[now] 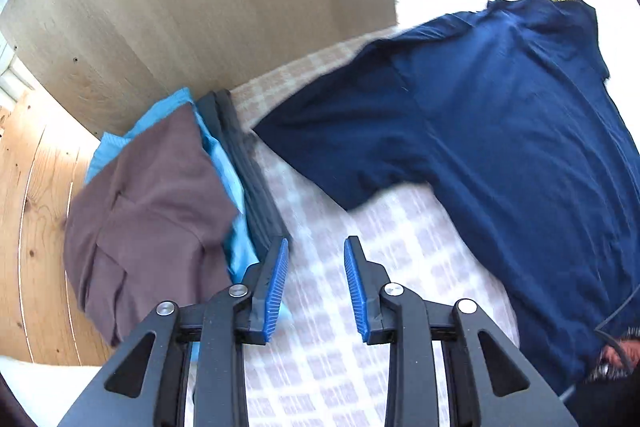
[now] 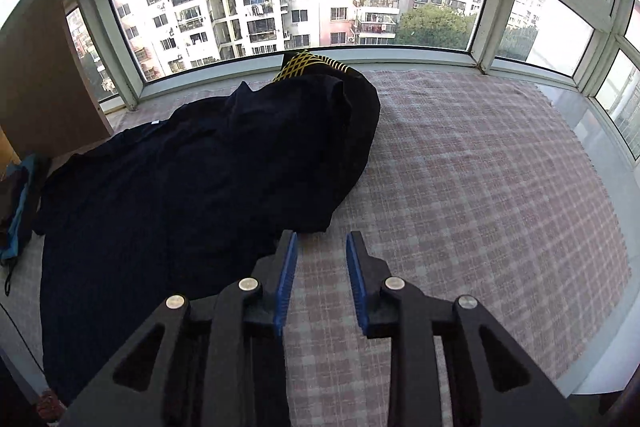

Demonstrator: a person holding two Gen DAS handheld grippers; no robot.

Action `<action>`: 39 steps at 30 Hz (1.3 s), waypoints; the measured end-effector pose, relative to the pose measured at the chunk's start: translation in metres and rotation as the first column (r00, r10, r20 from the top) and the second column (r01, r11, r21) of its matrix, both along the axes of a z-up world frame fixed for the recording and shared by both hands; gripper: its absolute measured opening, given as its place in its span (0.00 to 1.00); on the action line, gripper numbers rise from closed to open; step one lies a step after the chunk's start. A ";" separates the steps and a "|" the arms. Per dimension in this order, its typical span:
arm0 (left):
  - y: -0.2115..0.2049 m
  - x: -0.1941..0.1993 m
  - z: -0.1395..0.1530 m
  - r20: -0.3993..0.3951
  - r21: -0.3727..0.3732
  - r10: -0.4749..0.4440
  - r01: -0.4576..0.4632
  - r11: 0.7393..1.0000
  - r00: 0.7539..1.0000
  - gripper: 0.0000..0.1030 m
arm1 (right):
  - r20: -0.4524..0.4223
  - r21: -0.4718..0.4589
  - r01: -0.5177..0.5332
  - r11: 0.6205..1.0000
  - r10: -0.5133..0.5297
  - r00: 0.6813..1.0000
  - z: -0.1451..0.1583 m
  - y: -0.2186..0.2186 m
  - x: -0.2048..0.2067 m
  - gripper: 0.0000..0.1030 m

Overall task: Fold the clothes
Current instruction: 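Open both grippers and smooth the laid-out sweatshirt along the mat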

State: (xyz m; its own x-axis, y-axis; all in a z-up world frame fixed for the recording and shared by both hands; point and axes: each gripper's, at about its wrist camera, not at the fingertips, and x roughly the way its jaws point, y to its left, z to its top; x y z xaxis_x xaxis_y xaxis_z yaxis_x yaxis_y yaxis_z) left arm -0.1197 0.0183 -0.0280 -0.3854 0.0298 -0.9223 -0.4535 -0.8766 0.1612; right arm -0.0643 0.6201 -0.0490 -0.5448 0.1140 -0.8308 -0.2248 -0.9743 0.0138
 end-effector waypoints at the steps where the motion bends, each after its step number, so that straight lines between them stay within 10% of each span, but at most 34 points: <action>1: 0.004 0.023 -0.003 0.024 0.027 -0.035 0.035 0.999 0.999 0.29 | 0.012 -0.014 -0.009 1.000 0.009 1.000 -0.005 -0.008 0.022 0.25; 13: 0.071 0.192 -0.077 0.302 0.252 -0.212 0.137 0.958 0.929 0.29 | 0.148 -0.309 -0.043 0.950 0.093 0.985 -0.101 -0.067 0.194 0.26; 23: 0.107 0.207 -0.078 0.272 0.208 -0.173 0.118 0.971 0.947 0.30 | 0.154 -0.325 -0.118 0.938 0.176 0.972 -0.127 -0.076 0.239 0.38; 32: 0.119 0.198 -0.069 0.251 0.208 -0.150 0.098 0.973 0.956 0.05 | 0.140 -0.356 -0.252 0.900 0.318 0.938 -0.144 -0.110 0.228 0.37; 35: 0.120 0.194 -0.062 0.247 0.243 -0.146 0.084 0.966 0.958 0.03 | 0.103 -0.332 -0.326 0.885 0.377 0.920 -0.141 -0.120 0.228 0.10; 39: 0.115 0.187 -0.033 0.217 0.313 -0.140 0.067 0.947 0.966 0.02 | 0.015 -0.333 -0.345 0.878 0.371 0.929 -0.110 -0.112 0.227 0.07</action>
